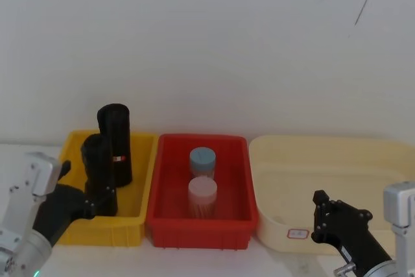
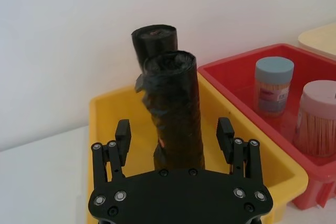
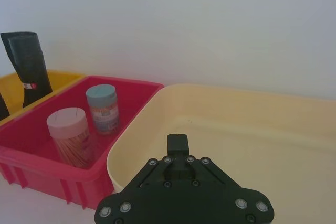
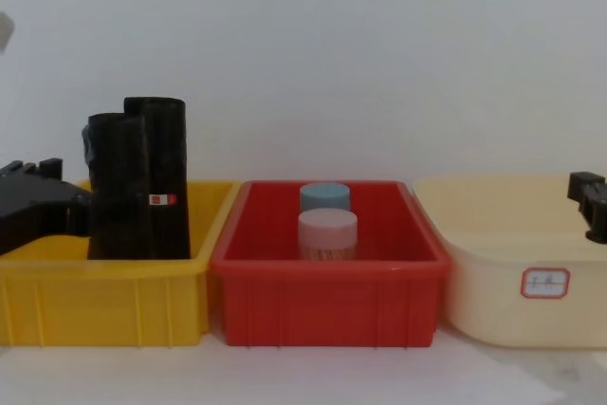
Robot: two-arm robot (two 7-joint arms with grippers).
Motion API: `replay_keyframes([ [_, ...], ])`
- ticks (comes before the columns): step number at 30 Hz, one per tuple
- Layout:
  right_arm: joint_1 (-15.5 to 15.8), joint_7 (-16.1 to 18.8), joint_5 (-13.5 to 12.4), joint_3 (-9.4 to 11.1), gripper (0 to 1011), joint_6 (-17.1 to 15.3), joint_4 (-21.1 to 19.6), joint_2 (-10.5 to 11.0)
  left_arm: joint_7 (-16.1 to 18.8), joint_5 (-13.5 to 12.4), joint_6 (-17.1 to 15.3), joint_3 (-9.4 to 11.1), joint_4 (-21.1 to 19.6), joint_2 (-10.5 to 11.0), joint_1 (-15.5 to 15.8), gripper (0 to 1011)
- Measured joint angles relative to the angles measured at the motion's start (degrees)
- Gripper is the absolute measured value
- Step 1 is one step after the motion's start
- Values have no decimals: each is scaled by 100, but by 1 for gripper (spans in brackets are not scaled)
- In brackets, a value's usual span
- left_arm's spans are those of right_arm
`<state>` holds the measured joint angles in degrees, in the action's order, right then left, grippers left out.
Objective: Pick up the garbage bag with the one hand and transfer it to the other hand.
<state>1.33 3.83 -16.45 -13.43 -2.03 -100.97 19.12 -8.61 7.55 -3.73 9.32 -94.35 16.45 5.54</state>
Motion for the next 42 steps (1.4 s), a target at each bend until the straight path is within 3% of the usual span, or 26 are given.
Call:
replay_keyframes([
  [18,0,0,0,0,0,0,0,0,-196,-67,241,141,674,-246,559,981],
  [28,0,0,0,0,0,0,0,0,-223,-93,353,165,918,-353,745,740],
  [35,0,0,0,0,0,0,0,0,-232,-112,405,167,986,-398,810,493],
  [42,0,0,0,0,0,0,0,0,-241,-137,459,161,934,-416,851,429],
])
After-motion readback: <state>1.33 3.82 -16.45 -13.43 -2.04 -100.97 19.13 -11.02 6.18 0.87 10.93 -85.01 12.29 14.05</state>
